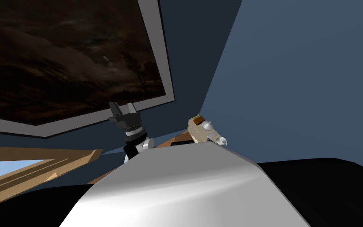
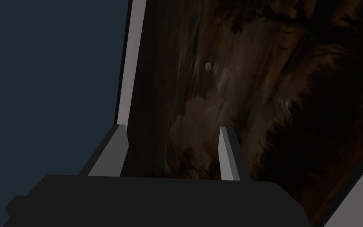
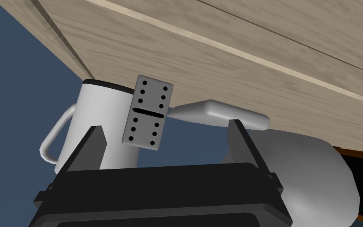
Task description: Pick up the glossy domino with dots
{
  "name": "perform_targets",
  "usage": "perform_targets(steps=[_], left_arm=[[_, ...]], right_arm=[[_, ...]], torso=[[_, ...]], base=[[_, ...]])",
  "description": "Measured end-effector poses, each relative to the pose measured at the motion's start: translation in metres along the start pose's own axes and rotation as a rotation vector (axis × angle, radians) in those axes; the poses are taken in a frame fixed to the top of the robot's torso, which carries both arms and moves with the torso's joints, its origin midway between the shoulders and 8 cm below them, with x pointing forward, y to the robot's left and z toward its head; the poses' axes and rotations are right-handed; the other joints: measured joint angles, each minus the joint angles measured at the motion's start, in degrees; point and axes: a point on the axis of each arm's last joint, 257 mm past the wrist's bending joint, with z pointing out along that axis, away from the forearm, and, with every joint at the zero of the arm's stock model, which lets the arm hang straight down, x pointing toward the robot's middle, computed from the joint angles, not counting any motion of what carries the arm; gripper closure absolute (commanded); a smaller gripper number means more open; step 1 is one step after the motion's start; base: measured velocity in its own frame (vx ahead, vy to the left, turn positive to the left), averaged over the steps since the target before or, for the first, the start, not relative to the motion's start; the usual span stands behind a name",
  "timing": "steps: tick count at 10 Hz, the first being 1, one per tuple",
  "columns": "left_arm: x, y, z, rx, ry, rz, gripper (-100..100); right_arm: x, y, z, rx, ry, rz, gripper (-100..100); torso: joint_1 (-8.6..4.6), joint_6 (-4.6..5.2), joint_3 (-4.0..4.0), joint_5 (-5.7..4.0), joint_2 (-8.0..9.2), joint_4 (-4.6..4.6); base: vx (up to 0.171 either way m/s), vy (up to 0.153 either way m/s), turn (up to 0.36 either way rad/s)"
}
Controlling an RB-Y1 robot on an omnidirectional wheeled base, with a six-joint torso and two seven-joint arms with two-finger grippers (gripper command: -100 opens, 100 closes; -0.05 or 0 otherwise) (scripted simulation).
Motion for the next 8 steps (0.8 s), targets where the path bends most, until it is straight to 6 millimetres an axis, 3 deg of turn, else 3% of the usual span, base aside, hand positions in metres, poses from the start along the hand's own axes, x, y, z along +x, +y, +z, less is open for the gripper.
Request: perform_targets(steps=[7, 8], left_arm=[[0.0, 0.0, 0.0, 0.0, 0.0, 0.0, 0], [0.0, 0.0, 0.0, 0.0, 0.0, 0.0, 0]], right_arm=[[0.022, -0.042, -0.003, 0.112, 0.031, 0.04, -100], [0.023, -0.043, -0.003, 0.115, 0.031, 0.042, 100]], torso=[[-0.07, 0.03, 0.01, 0.0, 0.02, 0.01], [-0.02, 0.03, -0.02, 0.01, -0.05, -0.01]], base=[[-0.024, -0.023, 0.135], [0.0, 0.0, 0.0]])
